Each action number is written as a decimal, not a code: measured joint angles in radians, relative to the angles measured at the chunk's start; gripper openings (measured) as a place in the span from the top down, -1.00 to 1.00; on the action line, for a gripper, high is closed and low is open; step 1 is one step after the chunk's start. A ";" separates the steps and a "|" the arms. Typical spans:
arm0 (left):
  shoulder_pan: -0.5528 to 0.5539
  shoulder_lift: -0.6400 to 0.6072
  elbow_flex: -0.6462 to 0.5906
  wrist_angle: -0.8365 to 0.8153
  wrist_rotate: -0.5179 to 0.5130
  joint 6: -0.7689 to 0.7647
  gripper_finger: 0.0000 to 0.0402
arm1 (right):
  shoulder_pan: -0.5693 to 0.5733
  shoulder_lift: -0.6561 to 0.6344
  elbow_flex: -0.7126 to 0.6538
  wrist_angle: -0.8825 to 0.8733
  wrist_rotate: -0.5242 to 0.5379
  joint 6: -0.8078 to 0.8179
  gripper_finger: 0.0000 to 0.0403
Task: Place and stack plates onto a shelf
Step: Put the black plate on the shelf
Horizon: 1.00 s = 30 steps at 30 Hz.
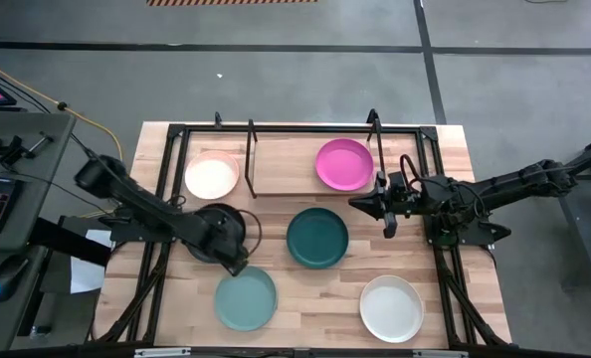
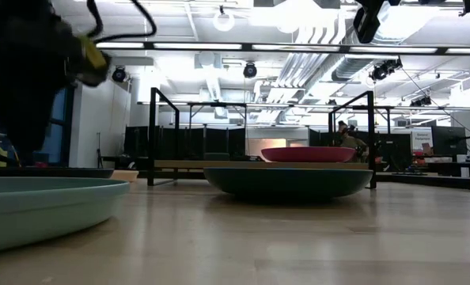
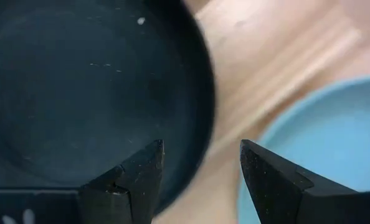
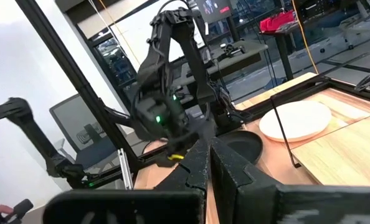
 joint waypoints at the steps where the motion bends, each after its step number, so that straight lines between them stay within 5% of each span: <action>1: 0.000 0.017 0.000 -0.001 -0.009 -0.015 0.00 | 0.000 0.000 0.000 -0.001 0.001 0.000 1.00; 18: 0.005 0.180 0.002 0.040 -0.028 -0.044 0.04 | 0.000 0.000 0.000 -0.023 0.005 0.000 1.00; 27: 0.023 0.105 0.000 0.026 0.043 0.083 0.85 | 0.000 0.000 0.000 -0.024 0.042 0.000 1.00; 30: 0.031 0.021 0.000 -0.003 0.103 0.162 0.93 | -0.001 0.000 0.000 -0.026 0.049 -0.001 1.00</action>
